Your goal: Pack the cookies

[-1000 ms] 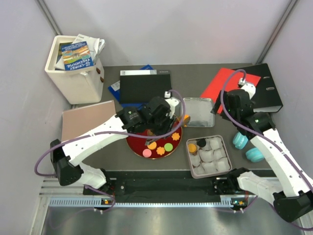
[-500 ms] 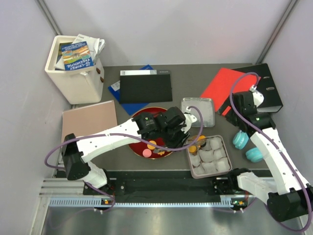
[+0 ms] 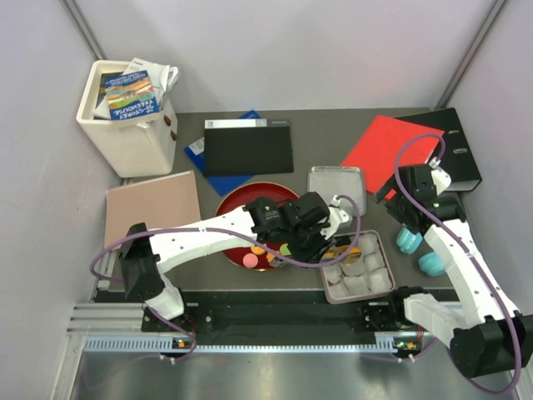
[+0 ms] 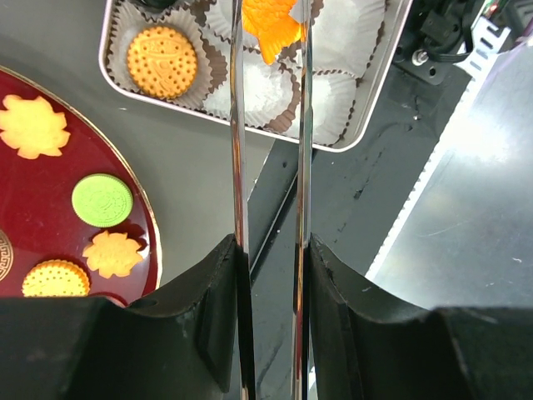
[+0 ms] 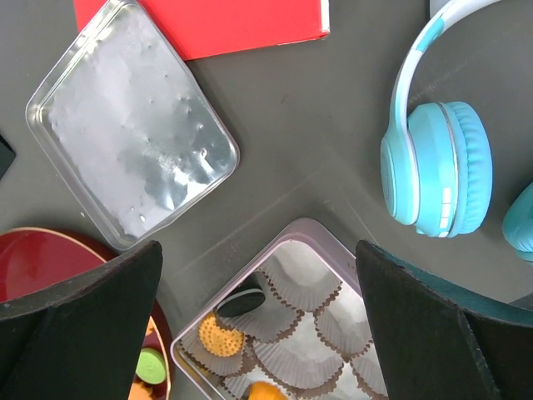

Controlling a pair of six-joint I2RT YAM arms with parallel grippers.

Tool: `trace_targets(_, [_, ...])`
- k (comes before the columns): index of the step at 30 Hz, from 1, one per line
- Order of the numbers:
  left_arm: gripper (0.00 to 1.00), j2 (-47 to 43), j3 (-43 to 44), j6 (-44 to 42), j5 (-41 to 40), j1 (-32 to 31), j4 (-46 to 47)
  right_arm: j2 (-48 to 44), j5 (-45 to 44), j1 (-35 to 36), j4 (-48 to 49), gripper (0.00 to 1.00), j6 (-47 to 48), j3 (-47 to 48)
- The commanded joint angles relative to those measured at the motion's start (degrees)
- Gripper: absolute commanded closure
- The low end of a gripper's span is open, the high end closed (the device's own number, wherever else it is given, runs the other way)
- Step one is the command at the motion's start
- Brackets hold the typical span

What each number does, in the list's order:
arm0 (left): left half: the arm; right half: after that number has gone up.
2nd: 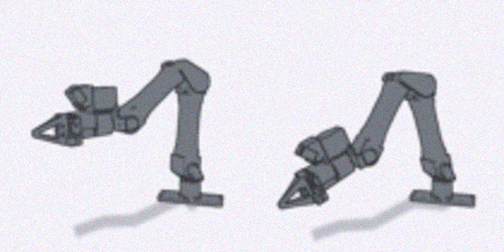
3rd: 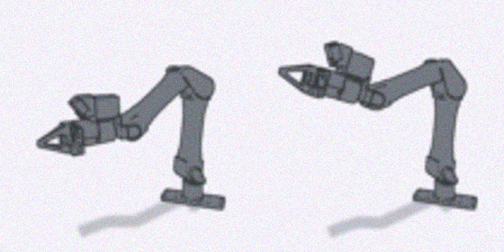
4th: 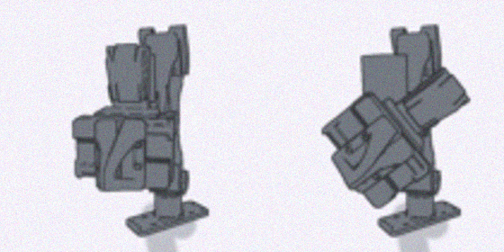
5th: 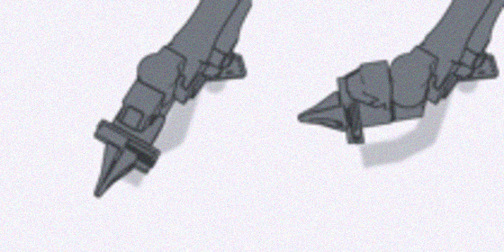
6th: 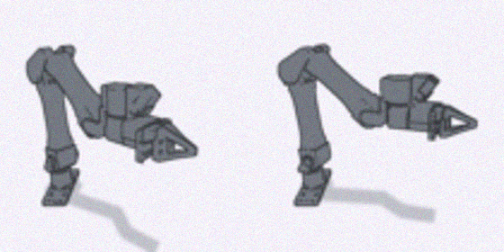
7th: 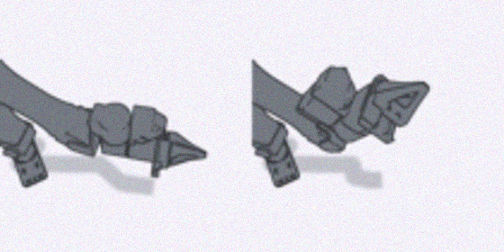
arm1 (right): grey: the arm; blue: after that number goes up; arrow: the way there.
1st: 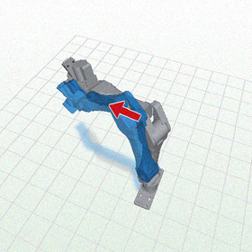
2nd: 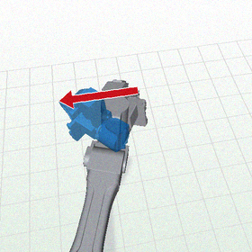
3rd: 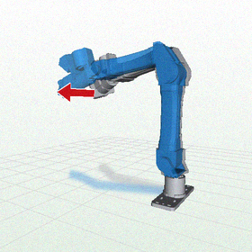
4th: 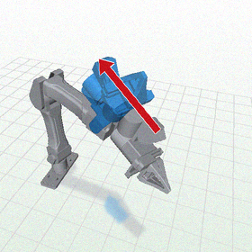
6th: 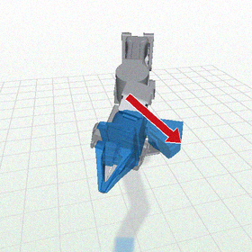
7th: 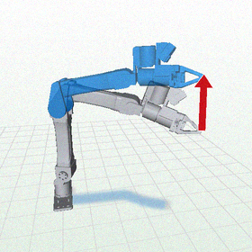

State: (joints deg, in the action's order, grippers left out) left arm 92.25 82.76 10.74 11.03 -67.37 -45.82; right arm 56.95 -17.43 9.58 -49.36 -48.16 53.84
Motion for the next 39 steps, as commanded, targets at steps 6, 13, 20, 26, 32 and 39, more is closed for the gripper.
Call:
trace_targets(6, [0.87,2.41,1.96,-1.51,0.93,-0.48,4.69,-1.4,0.82,-0.44,1.2,0.01,0.53,0.03])
trace_targets(13, [0.87,5.13,3.9,-2.04,0.93,-0.57,4.87,-1.05,0.73,-0.44,1.2,0.01,1.14,0.73])
trace_targets(20, [0.68,5.14,4.34,-2.48,-0.21,-0.57,4.52,-0.79,0.56,-0.44,1.46,0.01,1.32,0.56])
trace_targets(26, [0.46,4.7,5.39,-2.31,-1.01,-0.57,4.16,-0.17,1.0,-0.44,1.64,0.01,1.32,1.0])
trace_targets(32, [0.43,4.17,5.31,-2.13,-1.62,-0.57,3.81,0.18,1.0,-0.44,1.55,0.01,1.49,1.0])
trace_targets(39, [0.43,-1.79,2.42,0.41,-13.28,-0.39,2.94,0.36,1.17,-0.36,1.2,0.01,1.32,1.7])
